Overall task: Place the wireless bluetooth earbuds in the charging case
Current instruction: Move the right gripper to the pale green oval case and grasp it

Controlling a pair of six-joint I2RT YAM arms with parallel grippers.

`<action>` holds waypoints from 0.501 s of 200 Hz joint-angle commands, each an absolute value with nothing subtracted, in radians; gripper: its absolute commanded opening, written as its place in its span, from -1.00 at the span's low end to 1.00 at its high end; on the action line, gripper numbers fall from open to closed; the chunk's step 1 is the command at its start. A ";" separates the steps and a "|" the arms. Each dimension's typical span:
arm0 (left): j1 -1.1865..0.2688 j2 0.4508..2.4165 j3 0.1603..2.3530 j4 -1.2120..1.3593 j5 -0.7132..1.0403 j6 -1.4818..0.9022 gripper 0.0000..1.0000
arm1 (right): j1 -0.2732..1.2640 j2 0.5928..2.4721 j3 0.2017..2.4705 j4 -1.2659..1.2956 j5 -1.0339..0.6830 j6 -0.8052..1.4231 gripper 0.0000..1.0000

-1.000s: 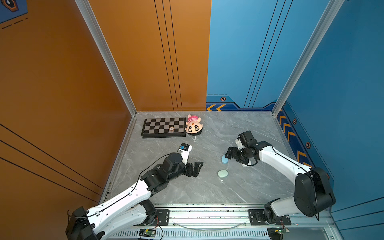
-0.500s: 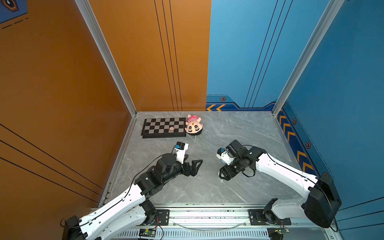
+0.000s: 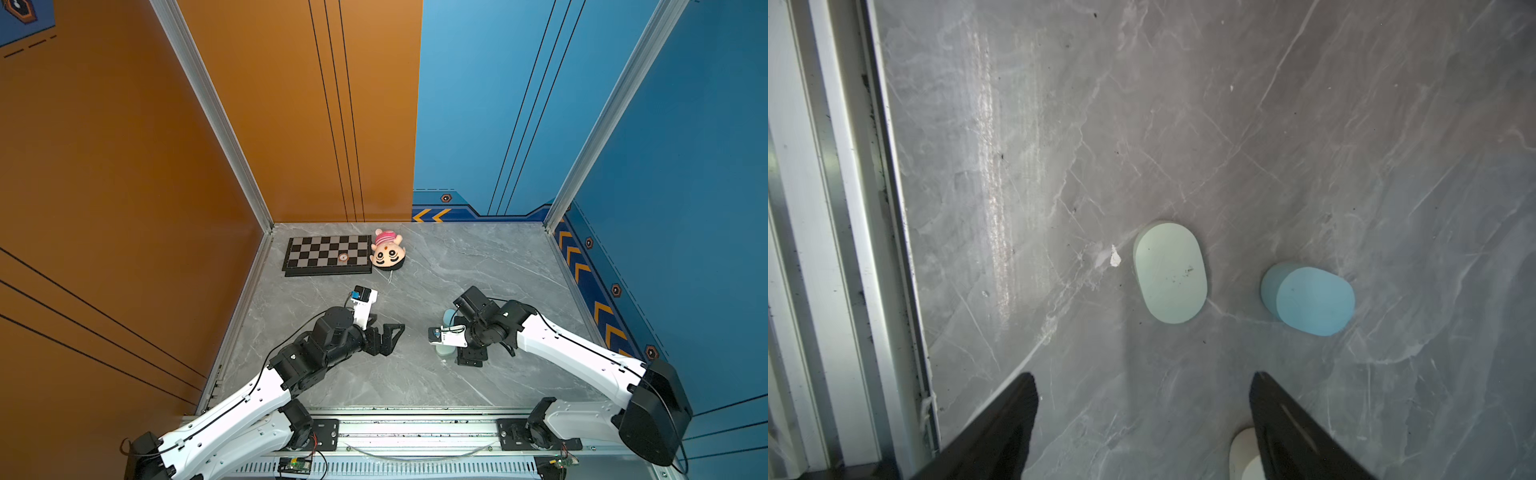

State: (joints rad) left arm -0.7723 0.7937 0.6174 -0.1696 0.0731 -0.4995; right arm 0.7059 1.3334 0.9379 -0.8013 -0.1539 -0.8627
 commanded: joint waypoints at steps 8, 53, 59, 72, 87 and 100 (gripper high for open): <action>-0.762 0.772 0.652 -0.218 0.088 -0.513 0.96 | 0.660 1.412 0.948 -0.771 -0.165 -0.972 0.59; -0.751 0.790 0.669 -0.238 0.110 -0.504 0.96 | 0.658 1.518 0.973 -0.721 -0.170 -0.986 0.52; -0.750 0.793 0.674 -0.240 0.114 -0.502 0.96 | 0.661 1.533 0.977 -0.717 -0.167 -0.990 0.50; -0.747 0.795 0.675 -0.244 0.121 -0.500 0.96 | 0.667 1.561 0.985 -0.704 -0.157 -0.991 0.49; -0.739 0.796 0.677 -0.249 0.127 -0.502 0.96 | 0.670 1.590 0.999 -0.695 -0.150 -0.986 0.47; -0.732 0.793 0.676 -0.252 0.130 -0.505 0.96 | 0.672 1.614 1.011 -0.692 -0.145 -0.985 0.45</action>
